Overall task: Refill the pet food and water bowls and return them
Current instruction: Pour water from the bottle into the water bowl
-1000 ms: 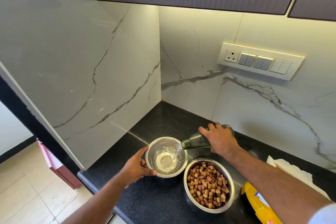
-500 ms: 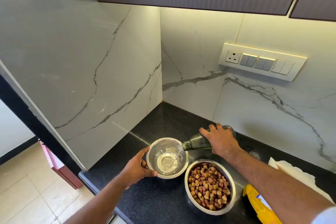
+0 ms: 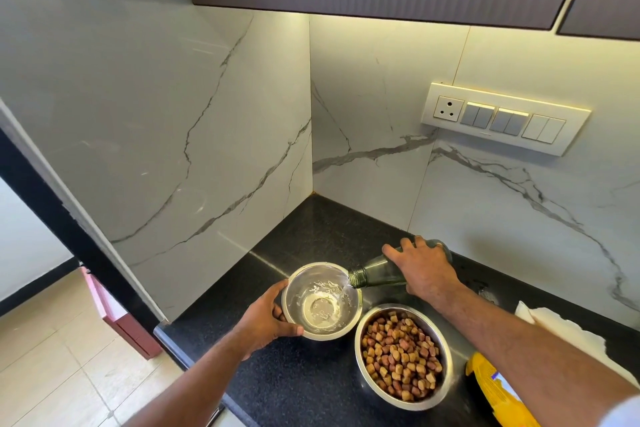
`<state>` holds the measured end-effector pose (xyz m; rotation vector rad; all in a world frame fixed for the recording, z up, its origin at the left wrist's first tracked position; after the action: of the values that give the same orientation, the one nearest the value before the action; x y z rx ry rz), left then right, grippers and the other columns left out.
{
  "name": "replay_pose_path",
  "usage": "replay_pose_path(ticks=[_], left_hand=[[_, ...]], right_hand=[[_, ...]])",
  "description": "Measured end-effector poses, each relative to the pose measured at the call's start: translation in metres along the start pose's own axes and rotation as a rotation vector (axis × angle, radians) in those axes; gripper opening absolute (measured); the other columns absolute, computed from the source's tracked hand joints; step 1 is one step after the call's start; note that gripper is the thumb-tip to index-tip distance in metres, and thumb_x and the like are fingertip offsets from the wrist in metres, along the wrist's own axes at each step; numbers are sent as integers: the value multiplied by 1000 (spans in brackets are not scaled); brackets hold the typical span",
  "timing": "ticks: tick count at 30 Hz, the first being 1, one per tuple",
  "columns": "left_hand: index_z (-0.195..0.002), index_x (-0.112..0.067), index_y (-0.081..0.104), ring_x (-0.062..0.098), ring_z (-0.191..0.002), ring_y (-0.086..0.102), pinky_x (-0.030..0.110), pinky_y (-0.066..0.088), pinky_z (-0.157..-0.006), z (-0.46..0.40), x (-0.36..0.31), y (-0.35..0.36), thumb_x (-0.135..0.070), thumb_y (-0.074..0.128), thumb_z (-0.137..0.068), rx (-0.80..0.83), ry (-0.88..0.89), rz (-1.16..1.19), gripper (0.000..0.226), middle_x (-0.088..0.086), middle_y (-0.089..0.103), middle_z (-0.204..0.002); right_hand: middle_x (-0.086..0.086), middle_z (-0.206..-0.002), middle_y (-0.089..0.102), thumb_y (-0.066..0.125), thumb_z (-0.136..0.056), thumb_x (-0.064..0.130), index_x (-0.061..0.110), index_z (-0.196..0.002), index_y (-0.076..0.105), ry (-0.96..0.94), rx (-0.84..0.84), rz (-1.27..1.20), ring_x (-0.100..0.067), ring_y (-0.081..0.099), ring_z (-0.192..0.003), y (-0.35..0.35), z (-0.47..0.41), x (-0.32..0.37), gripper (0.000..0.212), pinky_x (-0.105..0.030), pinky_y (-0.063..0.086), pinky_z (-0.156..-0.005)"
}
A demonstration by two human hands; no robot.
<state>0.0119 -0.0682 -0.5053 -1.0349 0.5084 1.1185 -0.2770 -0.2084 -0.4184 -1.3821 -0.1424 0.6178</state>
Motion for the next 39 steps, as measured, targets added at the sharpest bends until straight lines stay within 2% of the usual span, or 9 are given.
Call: replay_pose_path(ticks=[7, 11, 17, 23, 31, 36, 39], left_hand=[[-156, -33, 28, 20, -109, 62, 49, 48, -111, 0, -1, 0, -26, 95, -65, -1, -8, -7, 114, -1, 63, -109], [-156, -34, 29, 26, -119, 60, 51, 46, -112, 0, 0, 0, -27, 95, -64, -1, -7, -3, 113, -2, 61, -114], [-155, -34, 28, 20, -109, 63, 44, 50, -108, 0, 0, 2, -24, 94, -68, -1, -15, 22, 110, 2, 64, -112], [-154, -37, 29, 24, -117, 62, 50, 46, -113, -1, 2, 2, -27, 96, -63, 1, -26, 48, 114, 1, 64, -115], [-155, -37, 28, 22, -103, 67, 42, 54, -103, -1, 4, 2, -26, 95, -66, 0, -19, 44, 112, 9, 68, -108], [-155, -38, 27, 21, -106, 66, 45, 51, -106, -1, 4, 1, -27, 95, -65, 2, -22, 42, 113, 6, 67, -110], [-154, -36, 29, 24, -115, 63, 49, 48, -111, -1, 4, 1, -27, 95, -64, 4, -28, 46, 112, 4, 65, -116]], right_hand=[[-13, -154, 41, 85, -80, 38, 35, -154, 24, -6, -1, 0, -38, 37, -145, -1, -1, 1, 96, -61, 46, -108], [-13, -154, 41, 84, -80, 38, 35, -155, 24, -7, -2, 11, -38, 37, -145, -1, -1, 1, 96, -62, 45, -109], [-13, -153, 42, 84, -81, 39, 35, -154, 24, -12, -3, 6, -39, 37, -145, 1, -3, 4, 95, -63, 45, -109], [-15, -155, 41, 84, -80, 39, 34, -155, 24, -16, -2, 14, -40, 37, -145, 2, -4, 7, 96, -63, 44, -109], [-15, -154, 40, 83, -81, 40, 34, -155, 24, -20, 1, 15, -39, 36, -145, 0, -4, 10, 95, -63, 43, -109], [-15, -154, 41, 83, -82, 38, 34, -155, 24, -22, -8, 12, -39, 37, -144, -1, -5, 11, 94, -62, 45, -108], [-15, -153, 41, 83, -82, 37, 34, -155, 24, -19, -15, 19, -40, 37, -144, -1, -5, 11, 94, -61, 46, -107]])
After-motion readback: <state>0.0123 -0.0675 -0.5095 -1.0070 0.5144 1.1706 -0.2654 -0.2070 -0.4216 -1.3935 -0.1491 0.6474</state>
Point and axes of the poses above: each hand's wrist, its own z-axis away from the middle knuckle, its own y-axis out of the palm, x = y × z, the point moved 2 cm from there along -z, towards the middle knuckle
